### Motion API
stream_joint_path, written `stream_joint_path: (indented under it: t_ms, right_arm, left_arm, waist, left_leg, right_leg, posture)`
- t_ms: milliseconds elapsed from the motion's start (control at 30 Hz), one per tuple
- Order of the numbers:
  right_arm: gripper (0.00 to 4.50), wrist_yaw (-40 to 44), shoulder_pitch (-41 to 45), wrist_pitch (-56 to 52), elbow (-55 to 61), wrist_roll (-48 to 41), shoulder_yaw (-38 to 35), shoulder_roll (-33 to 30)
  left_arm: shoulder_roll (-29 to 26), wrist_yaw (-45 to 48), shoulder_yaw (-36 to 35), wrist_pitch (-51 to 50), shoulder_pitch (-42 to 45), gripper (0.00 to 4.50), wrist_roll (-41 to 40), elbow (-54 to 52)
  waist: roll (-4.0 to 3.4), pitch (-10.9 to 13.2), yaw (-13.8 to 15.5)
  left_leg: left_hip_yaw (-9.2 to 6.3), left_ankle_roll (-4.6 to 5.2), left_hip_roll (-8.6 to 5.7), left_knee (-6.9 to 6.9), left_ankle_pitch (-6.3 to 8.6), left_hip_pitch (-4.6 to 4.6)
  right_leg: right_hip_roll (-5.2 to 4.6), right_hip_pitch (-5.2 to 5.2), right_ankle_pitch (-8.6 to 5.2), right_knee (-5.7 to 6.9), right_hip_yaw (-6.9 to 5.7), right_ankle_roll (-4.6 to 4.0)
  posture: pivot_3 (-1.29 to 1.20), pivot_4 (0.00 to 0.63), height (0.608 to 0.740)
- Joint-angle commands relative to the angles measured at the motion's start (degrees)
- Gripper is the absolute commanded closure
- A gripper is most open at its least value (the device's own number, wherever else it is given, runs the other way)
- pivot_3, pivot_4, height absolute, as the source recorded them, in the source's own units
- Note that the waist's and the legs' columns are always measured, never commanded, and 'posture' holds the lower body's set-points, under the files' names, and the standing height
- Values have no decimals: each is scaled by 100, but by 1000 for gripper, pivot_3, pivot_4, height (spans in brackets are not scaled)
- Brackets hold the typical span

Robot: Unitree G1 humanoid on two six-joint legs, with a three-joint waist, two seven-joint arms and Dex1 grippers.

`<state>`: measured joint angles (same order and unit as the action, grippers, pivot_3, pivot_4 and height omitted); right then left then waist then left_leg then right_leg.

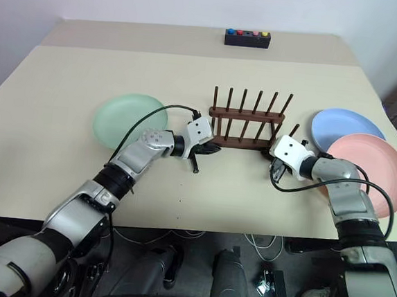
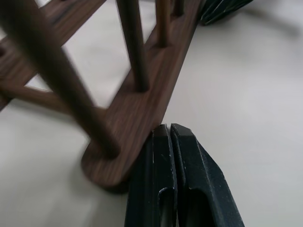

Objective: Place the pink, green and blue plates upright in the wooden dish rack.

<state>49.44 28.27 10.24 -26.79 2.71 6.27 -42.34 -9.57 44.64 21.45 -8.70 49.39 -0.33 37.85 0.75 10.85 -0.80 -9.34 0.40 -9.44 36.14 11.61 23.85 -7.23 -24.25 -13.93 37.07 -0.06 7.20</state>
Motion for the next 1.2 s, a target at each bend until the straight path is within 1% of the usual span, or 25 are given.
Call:
stream_joint_path:
  t_ms: [33,200,300,433,667,800,867,967,1000,1067,1100,1167,1200]
  right_arm:
    - [4465,-406,567,669,-811,451,150,140]
    - [4465,-753,1358,1259,-1926,783,350,464]
    - [4465,-1281,2013,1577,-2730,1158,516,657]
    - [4465,-1753,2546,1846,-3412,1391,598,808]
    - [4465,-2576,3021,2064,-3981,1687,653,907]
    - [4465,-2459,3017,2091,-4034,1456,465,1012]
    - [4465,-2255,2923,2173,-3931,1316,399,1018]
    - [4465,-1440,2726,2013,-3579,460,-113,1100]
    - [4465,-1133,2545,1944,-3250,190,-244,1048]
    - [4465,-630,2004,1542,-2201,-407,-526,909]
    - [4465,-396,1647,1152,-1462,-802,-699,827]
    - [4465,-219,1017,329,-126,-1397,-1002,675]
    - [4465,-100,669,-213,593,-1794,-1158,566]
  left_arm:
    - [71,-137,-254,484,458,4443,126,657]
    - [96,-369,-464,996,1000,4443,266,1666]
    - [55,-531,-666,1222,1430,4443,279,2283]
    - [7,-702,-839,1471,1780,4443,380,2819]
    - [-25,-977,-1127,1732,2083,4443,469,3209]
    - [-33,-959,-1211,1809,2093,4443,527,3237]
    - [-54,-875,-1306,1799,2085,4443,460,3191]
    - [-105,-469,-1500,1656,2017,4443,230,2953]
    - [-152,-202,-1602,1491,1932,4443,78,2702]
    - [-335,376,-1732,943,1598,4443,-244,1857]
    - [-467,609,-1785,574,1329,4443,-428,1228]
    - [-719,813,-1855,-106,782,4443,-697,9]
    - [-864,923,-1941,-622,478,4443,-952,-668]
  waist:
    - [0,0,0]
    - [0,0,-23]
    - [1,1,-38]
    - [1,1,-33]
    - [1,1,-36]
    - [1,1,-48]
    - [1,1,-53]
    - [1,1,-61]
    - [1,1,-70]
    - [1,1,-113]
    - [0,1,-137]
    - [-2,-1,-173]
    - [-3,-1,-183]
  left_leg:
    - [1,-9,0,0,-5,0]
    - [1,-13,-1,-1,-8,1]
    - [2,-15,-1,-1,-9,2]
    - [1,-18,-1,-3,-11,4]
    - [1,-21,-1,-3,-13,7]
    - [1,-21,-1,-2,-13,7]
    - [1,-22,-1,-2,-13,7]
    - [1,-22,-1,-2,-13,8]
    - [1,-22,-1,-2,-14,9]
    - [-1,-21,0,-1,-14,12]
    - [-3,-21,0,0,-13,14]
    - [-6,-21,1,2,-13,19]
    - [-7,-20,1,0,-13,23]
  right_leg:
    - [0,-1,1,0,0,1]
    - [2,-2,4,0,2,6]
    - [3,-5,4,2,3,6]
    - [5,-9,5,4,6,7]
    - [5,-10,5,1,7,8]
    - [7,-11,5,2,8,8]
    - [7,-12,5,4,9,8]
    - [8,-12,5,3,9,9]
    - [8,-12,5,3,9,9]
    - [8,-13,6,2,8,10]
    - [8,-14,6,3,8,10]
    - [8,-18,5,5,9,11]
    - [8,-24,5,4,11,11]
  posture:
    - [0,150,740]
    - [0,150,740]
    - [0,150,740]
    - [0,150,740]
    - [0,150,740]
    - [0,150,740]
    - [0,150,740]
    - [0,150,740]
    - [0,150,740]
    - [0,150,740]
    - [0,150,740]
    - [0,150,740]
    - [0,150,740]
